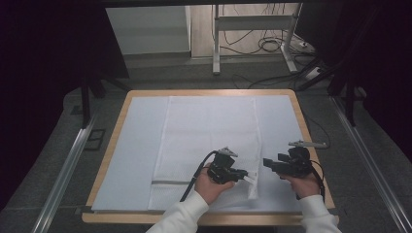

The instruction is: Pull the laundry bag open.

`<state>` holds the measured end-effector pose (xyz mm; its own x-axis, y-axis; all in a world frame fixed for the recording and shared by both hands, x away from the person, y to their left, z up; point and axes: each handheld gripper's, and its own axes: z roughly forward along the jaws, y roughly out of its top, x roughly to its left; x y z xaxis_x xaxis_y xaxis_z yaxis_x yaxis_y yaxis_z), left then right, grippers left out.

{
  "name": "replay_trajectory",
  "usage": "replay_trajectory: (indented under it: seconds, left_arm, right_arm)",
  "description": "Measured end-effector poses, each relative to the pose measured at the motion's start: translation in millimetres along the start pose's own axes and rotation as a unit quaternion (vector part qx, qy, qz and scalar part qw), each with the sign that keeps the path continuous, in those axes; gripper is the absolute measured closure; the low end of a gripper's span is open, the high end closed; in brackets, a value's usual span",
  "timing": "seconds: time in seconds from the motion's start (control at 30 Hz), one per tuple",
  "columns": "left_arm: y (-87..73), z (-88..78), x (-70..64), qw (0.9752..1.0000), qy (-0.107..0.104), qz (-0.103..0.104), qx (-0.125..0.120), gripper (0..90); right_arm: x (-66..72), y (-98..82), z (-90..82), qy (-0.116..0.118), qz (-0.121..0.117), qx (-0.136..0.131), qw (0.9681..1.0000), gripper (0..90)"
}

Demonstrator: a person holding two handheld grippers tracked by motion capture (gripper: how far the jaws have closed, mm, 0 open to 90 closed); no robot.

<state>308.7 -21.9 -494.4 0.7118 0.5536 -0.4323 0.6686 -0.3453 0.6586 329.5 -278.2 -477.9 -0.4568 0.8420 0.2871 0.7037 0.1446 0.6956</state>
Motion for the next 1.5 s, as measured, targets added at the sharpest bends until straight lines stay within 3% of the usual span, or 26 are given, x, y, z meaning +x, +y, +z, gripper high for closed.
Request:
replay_trajectory:
  seconds: [0.4,0.87,1.17,1.37,1.5]
  left_arm:
    - [-0.7,2.6,-2.2,1.0,0.0,0.004,0.004,86.6]
    - [-1.2,3.6,-3.3,1.0,0.0,0.007,0.004,86.6]
    - [-1.5,3.7,-4.0,1.0,0.0,0.008,0.002,86.6]
    - [-1.9,4.9,-4.8,0.9999,0.0,0.012,0.005,86.6]
    - [-2.1,6.3,-4.5,0.9999,0.0,0.01,0.005,86.6]
  right_arm:
    - [12.9,-0.9,20.0,0.049,0.032,0.03,0.9978,25.3]
    - [20.4,-4.4,34.6,0.049,0.041,0.052,0.9966,26.0]
    - [26.0,-5.3,44.9,0.065,0.046,0.066,0.9946,30.9]
    - [27.5,-6.0,49.8,0.075,0.047,0.075,0.9933,42.0]
    - [26.6,-6.4,52.2,0.092,0.046,0.079,0.9916,56.8]
